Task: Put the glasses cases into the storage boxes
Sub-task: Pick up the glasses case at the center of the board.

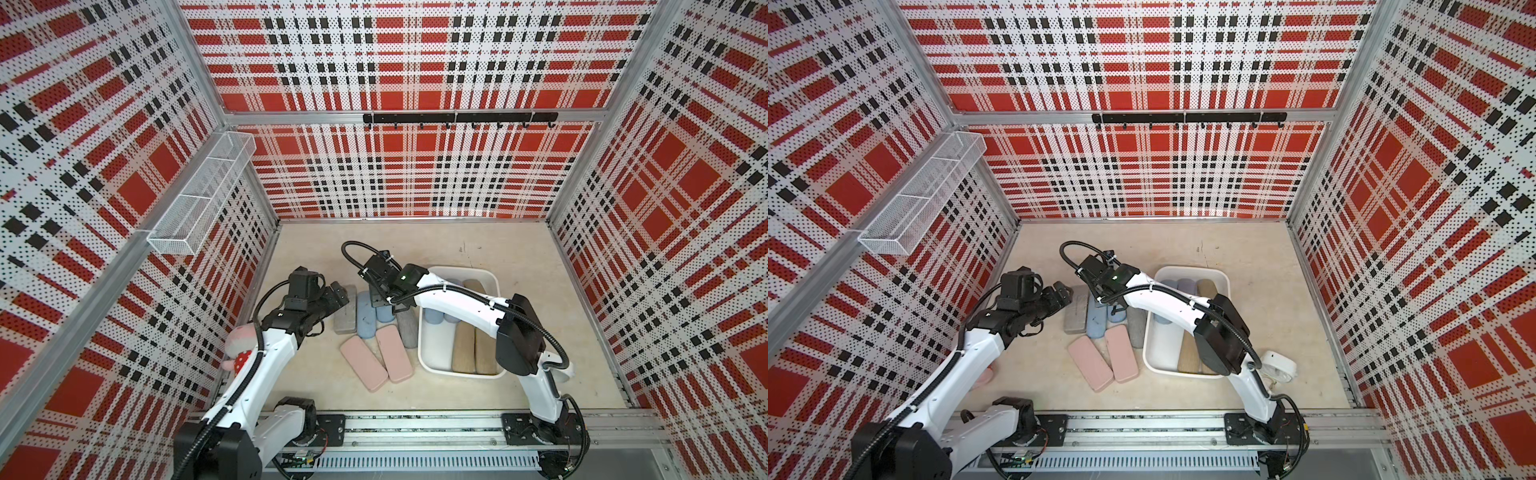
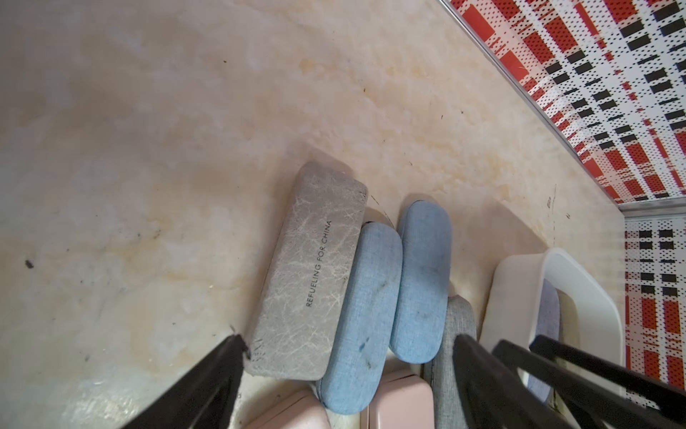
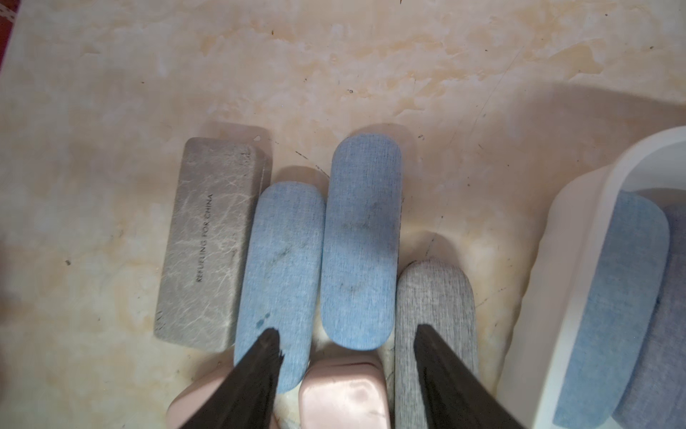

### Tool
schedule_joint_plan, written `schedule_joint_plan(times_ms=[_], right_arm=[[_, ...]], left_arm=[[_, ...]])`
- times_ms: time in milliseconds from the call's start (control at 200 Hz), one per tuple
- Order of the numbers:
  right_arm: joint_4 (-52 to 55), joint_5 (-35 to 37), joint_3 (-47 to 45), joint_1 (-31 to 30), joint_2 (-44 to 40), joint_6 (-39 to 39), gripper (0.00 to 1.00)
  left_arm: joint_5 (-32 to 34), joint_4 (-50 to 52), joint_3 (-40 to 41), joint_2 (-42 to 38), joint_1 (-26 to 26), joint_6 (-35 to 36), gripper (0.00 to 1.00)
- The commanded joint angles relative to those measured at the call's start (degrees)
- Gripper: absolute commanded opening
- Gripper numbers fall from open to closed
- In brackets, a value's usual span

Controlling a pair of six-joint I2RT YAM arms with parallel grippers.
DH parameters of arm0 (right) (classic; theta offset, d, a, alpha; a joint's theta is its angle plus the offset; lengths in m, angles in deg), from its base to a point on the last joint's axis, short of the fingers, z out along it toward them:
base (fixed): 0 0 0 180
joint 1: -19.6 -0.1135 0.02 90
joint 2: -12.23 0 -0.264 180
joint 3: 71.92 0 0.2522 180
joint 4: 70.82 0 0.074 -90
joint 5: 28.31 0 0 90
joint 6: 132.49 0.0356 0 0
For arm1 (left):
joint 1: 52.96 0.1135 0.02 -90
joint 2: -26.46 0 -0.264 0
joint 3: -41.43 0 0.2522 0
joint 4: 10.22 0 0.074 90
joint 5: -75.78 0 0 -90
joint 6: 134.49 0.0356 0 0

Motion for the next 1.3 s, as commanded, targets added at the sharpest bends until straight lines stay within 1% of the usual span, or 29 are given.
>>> schedule_joint_plan(times_ms=[0,225,356,862,1193,1293], right_arm=[[1.44,0.11,2.82,0.84,3.3,-1.69,0.63],[1.72,0.21,5.79,1.34,7.98,-3.12,0.64],[2.22,0.35,7.28,1.26,10.35,-2.57,0.64],[3.25,0.82,10.28,1.05,15.33,-3.53,0.66],[2.85,0.12,11.81,0.95,17.48,-4.45,0.74],[3.91,0.41,13.16,0.92,18.73,-4.63,0.75]], left_arm=[[1.64,0.71,-0.33,-0.07,0.04,1.81,0.91],[1.86,0.61,0.64,0.24,0.73,2.29,0.91],[2.03,0.51,0.27,1.14,0.83,2.28,0.91],[2.59,0.29,0.36,2.44,1.05,2.46,0.91],[4.08,0.31,0.38,2.22,1.17,2.11,0.93],[4.06,0.71,0.1,2.7,1.17,1.97,0.94]])
